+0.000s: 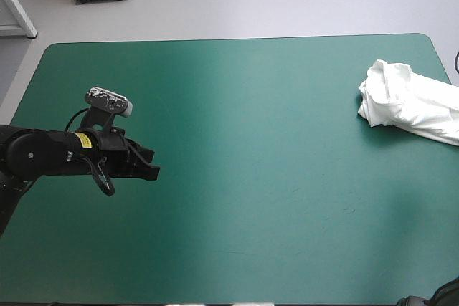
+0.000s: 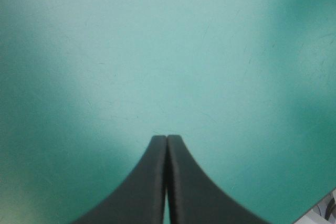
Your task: Fold the cloth
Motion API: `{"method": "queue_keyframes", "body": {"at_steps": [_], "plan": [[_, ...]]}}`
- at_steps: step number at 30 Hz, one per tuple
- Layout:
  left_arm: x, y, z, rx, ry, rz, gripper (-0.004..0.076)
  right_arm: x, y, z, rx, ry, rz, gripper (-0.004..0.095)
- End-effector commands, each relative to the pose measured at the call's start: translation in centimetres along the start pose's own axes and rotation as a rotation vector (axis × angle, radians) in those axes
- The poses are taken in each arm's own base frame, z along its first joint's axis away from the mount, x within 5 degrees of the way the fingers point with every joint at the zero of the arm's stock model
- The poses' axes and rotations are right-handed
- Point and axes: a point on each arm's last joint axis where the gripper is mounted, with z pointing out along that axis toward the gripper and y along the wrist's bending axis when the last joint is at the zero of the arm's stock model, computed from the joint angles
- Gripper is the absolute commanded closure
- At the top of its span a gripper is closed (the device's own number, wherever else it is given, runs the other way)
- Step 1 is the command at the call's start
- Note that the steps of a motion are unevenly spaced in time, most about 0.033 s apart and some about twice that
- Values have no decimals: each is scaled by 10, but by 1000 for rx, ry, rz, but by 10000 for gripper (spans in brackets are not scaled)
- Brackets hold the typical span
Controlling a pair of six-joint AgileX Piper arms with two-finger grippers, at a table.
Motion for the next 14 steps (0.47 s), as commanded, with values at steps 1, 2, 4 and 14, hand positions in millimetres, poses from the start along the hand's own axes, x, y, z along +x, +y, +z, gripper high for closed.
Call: {"method": "queue_keyframes", "body": {"at_steps": [1,2,4,14], "plan": [[-6,-5,-12,13,-93,-1,733,-2,16,-70,-67,-186,-23,519],[-6,-5,-12,13,-93,-1,733,1,20,-81,-82,-207,-25,519],[-6,-5,-12,13,-93,-1,733,8,26,-105,-110,-249,-33,519],[-6,-5,-12,11,-93,43,733,86,65,-200,-241,-358,-140,519]]}}
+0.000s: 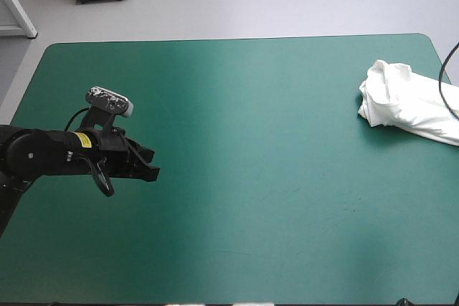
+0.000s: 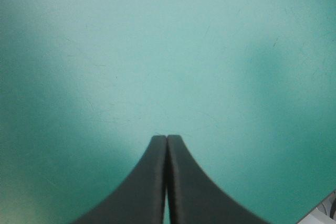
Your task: Fold the cloth
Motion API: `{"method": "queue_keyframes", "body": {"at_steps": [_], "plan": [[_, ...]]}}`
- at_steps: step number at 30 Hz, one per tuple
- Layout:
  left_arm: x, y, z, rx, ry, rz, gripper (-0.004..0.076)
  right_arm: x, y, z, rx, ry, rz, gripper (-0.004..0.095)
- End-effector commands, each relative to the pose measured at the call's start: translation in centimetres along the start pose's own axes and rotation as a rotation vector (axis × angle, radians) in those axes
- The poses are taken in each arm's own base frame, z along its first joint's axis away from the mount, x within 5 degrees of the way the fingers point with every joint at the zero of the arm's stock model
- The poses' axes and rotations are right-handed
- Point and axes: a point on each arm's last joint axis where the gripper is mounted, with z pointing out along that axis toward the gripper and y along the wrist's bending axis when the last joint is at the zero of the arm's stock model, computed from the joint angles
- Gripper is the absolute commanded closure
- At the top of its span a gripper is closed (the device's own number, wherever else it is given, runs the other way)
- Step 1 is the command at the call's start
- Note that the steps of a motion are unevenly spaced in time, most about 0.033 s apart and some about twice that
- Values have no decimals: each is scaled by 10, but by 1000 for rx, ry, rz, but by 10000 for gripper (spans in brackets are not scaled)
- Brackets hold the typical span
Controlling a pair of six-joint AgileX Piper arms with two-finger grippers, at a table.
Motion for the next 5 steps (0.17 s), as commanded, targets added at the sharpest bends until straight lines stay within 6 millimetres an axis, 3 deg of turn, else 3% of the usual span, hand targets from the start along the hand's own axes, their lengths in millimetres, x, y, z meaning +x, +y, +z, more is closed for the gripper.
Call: {"method": "queue_keyframes", "body": {"at_steps": [1,5], "plan": [[-6,-5,-12,11,-91,27,733,20,32,-47,-72,-95,-112,519],[-6,-5,-12,10,-91,34,733,50,54,-89,-148,-140,-215,519]]}}
